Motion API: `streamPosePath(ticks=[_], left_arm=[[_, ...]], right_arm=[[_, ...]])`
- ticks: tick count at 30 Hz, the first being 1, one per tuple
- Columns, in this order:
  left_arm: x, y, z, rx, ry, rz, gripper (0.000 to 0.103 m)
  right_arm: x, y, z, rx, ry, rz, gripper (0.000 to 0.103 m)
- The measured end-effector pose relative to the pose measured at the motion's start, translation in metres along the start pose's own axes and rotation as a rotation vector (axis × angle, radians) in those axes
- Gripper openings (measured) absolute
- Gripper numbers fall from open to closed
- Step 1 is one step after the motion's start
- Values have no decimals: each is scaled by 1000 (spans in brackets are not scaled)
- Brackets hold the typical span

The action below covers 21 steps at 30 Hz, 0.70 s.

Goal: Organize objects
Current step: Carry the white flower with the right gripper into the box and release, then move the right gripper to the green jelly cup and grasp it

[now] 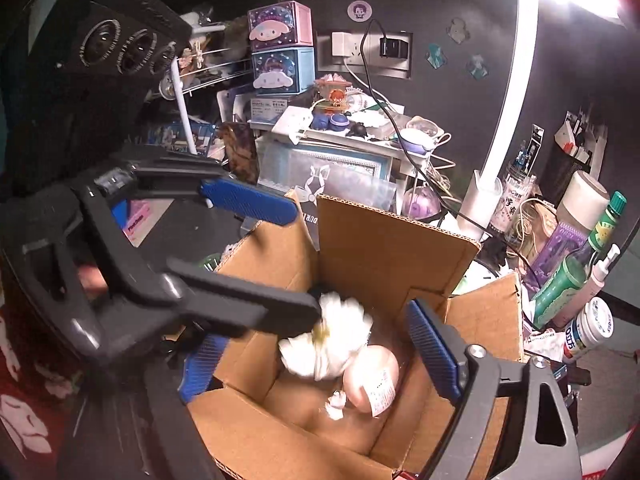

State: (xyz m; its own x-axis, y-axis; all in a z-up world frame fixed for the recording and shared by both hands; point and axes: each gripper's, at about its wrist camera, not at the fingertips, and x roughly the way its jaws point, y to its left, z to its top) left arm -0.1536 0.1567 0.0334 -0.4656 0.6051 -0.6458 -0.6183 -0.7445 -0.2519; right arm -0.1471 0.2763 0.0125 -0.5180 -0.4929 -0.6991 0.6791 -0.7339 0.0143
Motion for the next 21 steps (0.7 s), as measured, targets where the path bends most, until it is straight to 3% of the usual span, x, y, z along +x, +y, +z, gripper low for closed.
streamPosePath(ticks=[4,8,16,21], left_arm=[[-18,9,-6,-20,-30,34,79],[-35,19,-14,-38,-64,53,79],[-87,43,-40,-91,-158,106,80],[-120,62,-65,-129,-219,173,81]], right_arm=[[-5,-1,2,19,-17,-3,86],[-11,6,7,14,-52,8,98],[-12,47,17,-35,-93,-21,99],[-11,85,26,-60,-142,100,99]])
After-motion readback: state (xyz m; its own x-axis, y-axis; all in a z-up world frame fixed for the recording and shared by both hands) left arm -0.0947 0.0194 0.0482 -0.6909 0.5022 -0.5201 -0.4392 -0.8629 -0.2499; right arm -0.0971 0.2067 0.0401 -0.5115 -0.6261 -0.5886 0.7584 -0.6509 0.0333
